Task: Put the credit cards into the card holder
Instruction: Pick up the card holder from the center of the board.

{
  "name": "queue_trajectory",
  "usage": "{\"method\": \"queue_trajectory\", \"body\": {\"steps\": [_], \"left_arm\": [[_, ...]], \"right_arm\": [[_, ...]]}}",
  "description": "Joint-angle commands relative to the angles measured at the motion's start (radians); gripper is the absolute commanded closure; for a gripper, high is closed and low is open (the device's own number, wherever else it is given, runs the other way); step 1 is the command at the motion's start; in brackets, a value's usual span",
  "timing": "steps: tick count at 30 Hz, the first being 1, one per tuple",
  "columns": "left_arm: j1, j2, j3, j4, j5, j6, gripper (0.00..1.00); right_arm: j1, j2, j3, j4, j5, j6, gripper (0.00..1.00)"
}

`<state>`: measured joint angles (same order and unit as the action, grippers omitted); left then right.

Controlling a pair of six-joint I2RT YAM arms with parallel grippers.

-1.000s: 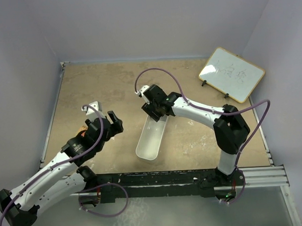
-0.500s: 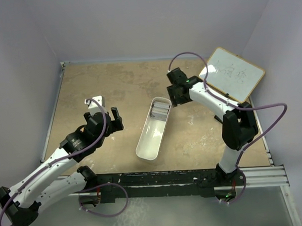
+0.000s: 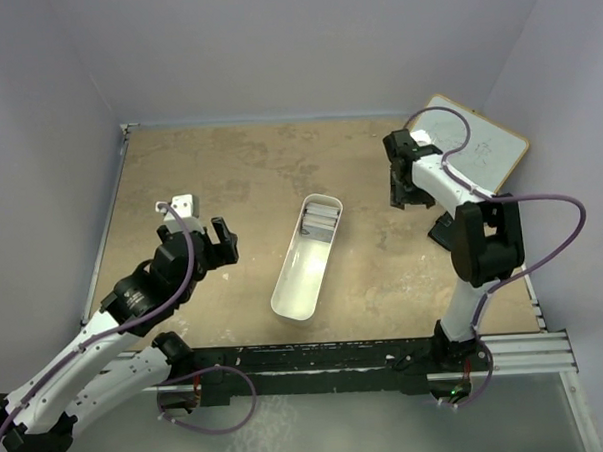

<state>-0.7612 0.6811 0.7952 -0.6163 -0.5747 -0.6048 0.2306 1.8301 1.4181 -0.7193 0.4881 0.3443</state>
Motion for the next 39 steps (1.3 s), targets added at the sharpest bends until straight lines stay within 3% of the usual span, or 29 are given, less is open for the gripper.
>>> {"method": "queue_trajectory", "body": {"steps": [1,11,19,22,34,39], "left_arm": [[0.001,0.015,0.024,0.033,0.030,0.032,0.20],[0.001,0.014,0.021,0.035,0.033,0.031,0.21],[0.001,0.009,0.019,0.033,0.023,0.023,0.21],[0.001,0.008,0.021,0.033,0.020,0.024,0.21],[0.001,-0.023,0.015,0.045,0.029,0.017,0.26],[0.000,-0.035,0.004,0.053,0.046,0.014,0.29]], "right_arm": [[-0.094,-0.023,-0.054,0.012,0.010,0.045,0.37],[-0.171,0.039,-0.105,0.035,0.068,0.106,0.31],[-0.174,0.113,-0.130,0.033,0.107,0.126,0.35],[-0.174,0.123,-0.142,0.029,0.131,0.128,0.44],[-0.169,0.004,-0.151,0.053,0.092,0.034,1.00],[-0.135,-0.078,-0.165,0.049,0.027,0.013,1.00]]}}
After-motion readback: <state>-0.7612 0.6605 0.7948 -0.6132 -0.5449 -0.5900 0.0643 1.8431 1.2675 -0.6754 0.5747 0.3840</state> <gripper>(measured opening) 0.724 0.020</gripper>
